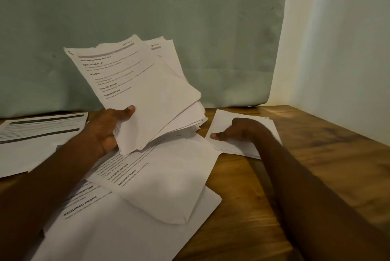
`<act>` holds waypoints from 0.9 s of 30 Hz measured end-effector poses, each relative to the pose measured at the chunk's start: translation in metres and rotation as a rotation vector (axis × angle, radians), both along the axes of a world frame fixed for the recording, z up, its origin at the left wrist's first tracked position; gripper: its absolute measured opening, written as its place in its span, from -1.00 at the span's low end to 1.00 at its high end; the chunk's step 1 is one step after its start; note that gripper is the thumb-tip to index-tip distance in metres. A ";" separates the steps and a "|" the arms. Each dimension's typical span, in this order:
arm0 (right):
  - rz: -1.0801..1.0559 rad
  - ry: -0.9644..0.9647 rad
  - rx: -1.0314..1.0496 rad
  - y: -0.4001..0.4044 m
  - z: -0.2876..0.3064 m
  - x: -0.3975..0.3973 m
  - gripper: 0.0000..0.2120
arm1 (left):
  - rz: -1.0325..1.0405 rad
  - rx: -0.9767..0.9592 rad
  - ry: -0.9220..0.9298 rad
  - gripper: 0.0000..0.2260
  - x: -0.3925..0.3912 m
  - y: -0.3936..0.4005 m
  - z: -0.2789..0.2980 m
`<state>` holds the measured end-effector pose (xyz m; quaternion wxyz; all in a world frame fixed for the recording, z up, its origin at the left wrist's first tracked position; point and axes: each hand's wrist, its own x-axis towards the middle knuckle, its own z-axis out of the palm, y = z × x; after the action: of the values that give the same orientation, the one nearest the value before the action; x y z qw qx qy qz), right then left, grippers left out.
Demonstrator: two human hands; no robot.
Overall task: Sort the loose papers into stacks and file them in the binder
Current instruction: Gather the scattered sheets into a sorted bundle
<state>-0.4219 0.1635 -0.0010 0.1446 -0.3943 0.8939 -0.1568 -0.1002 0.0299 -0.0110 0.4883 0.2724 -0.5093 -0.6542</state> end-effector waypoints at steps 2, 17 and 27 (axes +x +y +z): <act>-0.022 0.007 -0.020 -0.002 -0.002 0.005 -0.10 | 0.016 -0.004 -0.006 -0.60 0.000 0.000 0.000; 0.235 -1.425 -1.405 0.030 0.028 -0.014 -0.48 | 0.101 -0.034 -0.065 -0.91 0.012 -0.005 0.011; 0.232 -1.556 -1.349 0.022 0.024 0.010 -0.59 | 0.098 -0.060 0.026 -0.86 0.016 -0.001 0.017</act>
<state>-0.4115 0.1857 0.0234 0.4455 -0.2668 0.2365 -0.8213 -0.0843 0.0294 0.0064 0.5341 0.2737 -0.5085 -0.6174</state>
